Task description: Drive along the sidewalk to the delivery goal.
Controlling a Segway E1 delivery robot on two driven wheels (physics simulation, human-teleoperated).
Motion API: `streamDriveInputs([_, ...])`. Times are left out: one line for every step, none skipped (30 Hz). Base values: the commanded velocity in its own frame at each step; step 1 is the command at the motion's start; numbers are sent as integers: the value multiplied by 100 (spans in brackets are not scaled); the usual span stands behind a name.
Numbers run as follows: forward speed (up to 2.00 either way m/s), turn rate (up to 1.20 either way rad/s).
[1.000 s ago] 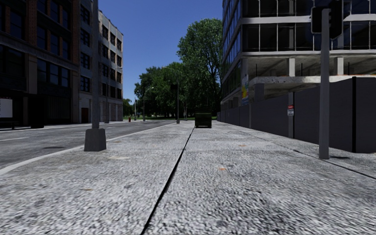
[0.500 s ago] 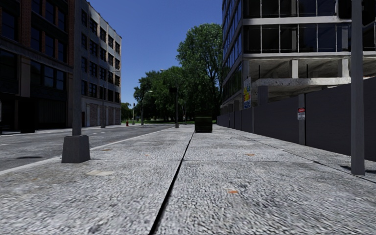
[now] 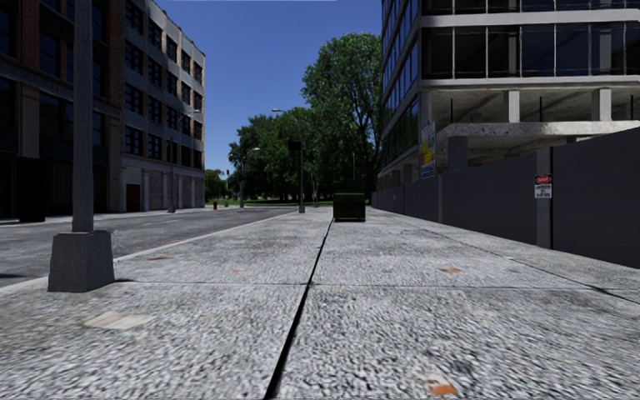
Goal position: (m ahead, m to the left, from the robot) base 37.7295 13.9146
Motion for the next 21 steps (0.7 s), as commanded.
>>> streamDriveInputs([200, 0])
streamDriveInputs([200, 0])
streamDriveInputs([200, 0])
streamDriveInputs([200, 0])
streamDriveInputs([200, 0])
streamDriveInputs([200, 0])
streamDriveInputs([200, 0])
streamDriveInputs([200, 0])
streamDriveInputs([200, 0])
streamDriveInputs([200, 0])
streamDriveInputs([200, 0])
streamDriveInputs([200, 0])
streamDriveInputs([200, 0])
streamDriveInputs([200, 0])
streamDriveInputs([200, 0])
streamDriveInputs([200, 0])
streamDriveInputs([200, 0])
streamDriveInputs([200, 0])
streamDriveInputs([200, 0])
streamDriveInputs([200, 0])
streamDriveInputs([200, 0])
